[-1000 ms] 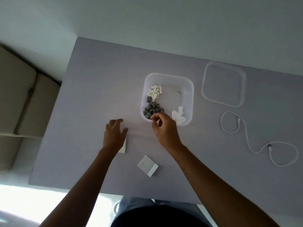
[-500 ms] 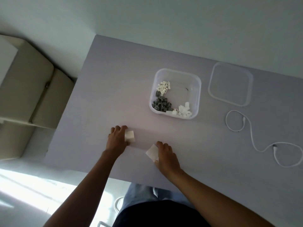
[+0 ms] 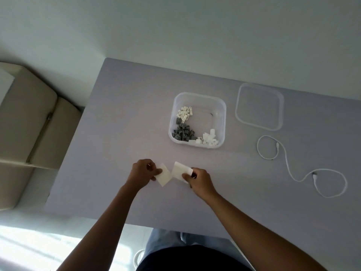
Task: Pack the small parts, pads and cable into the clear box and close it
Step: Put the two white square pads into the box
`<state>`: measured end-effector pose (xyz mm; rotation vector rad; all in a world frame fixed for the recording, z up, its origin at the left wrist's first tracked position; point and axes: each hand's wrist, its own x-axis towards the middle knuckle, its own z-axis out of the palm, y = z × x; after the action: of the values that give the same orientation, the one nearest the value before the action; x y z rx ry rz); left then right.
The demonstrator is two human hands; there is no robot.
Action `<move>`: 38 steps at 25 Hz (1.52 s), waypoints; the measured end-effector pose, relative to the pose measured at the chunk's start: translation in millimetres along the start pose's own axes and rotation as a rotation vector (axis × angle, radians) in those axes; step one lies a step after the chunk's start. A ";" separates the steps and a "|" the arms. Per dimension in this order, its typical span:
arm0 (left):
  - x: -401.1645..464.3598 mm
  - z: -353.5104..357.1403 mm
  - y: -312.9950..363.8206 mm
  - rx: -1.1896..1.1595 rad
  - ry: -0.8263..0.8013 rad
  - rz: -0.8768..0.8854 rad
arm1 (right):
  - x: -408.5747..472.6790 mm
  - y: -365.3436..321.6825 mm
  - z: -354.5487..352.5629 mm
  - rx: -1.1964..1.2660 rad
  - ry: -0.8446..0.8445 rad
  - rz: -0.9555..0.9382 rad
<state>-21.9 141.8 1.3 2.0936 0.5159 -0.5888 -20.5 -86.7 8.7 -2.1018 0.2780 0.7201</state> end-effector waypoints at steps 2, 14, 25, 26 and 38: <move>1.2 -7.4 25.2 -0.102 0.022 0.007 | 4.1 -14.8 -22.7 0.134 0.053 0.003; 83.2 5.9 157.0 -0.323 0.114 0.075 | 89.6 -91.7 -110.6 0.704 0.334 0.223; 165.0 53.0 183.4 -0.134 0.109 -0.055 | 185.9 -76.8 -100.1 0.497 0.266 0.453; 168.4 55.3 185.5 -0.119 0.117 -0.054 | 189.8 -76.0 -99.8 0.480 0.268 0.463; 172.3 80.6 208.3 -0.007 0.079 0.010 | 188.3 -69.9 -95.8 0.358 0.324 0.297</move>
<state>214.7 -11.6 -6.3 2.1184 0.5509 -0.4986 199.9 -109.9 -11.4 -1.8413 0.8477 0.4504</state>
